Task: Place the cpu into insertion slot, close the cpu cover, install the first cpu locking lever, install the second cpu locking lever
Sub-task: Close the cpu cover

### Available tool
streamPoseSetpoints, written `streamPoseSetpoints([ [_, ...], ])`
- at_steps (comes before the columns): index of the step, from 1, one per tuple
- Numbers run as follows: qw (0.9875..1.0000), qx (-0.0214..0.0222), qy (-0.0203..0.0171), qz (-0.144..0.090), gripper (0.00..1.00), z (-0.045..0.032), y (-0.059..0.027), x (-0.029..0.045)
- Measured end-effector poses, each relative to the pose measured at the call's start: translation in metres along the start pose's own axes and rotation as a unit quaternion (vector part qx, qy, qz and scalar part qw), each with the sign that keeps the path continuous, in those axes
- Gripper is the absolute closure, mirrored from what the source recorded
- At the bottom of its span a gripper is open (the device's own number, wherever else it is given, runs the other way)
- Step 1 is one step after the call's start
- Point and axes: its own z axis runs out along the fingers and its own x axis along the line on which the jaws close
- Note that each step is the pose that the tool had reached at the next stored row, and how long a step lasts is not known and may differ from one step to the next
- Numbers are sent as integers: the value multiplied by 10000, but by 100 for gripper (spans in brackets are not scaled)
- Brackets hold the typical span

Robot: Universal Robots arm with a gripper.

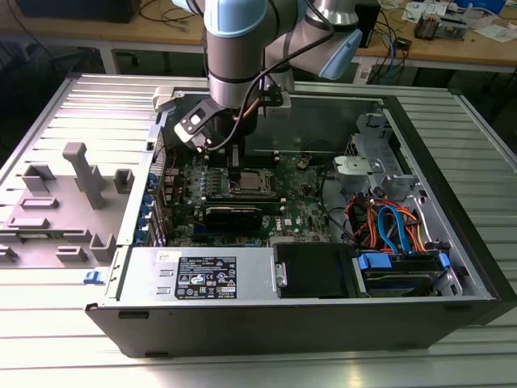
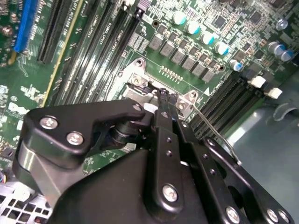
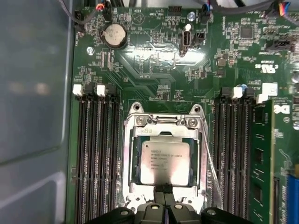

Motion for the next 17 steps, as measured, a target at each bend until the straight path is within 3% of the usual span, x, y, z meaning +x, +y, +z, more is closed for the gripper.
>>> streamPoseSetpoints([
  [5,10000,0,6,0,89,32,-1,-1],
  [11,10000,-2,58,0,89,56,-1,-1],
  [14,9999,-4,113,1,89,62,-1,-1],
  [17,9999,-6,138,1,89,63,-3,-1],
])
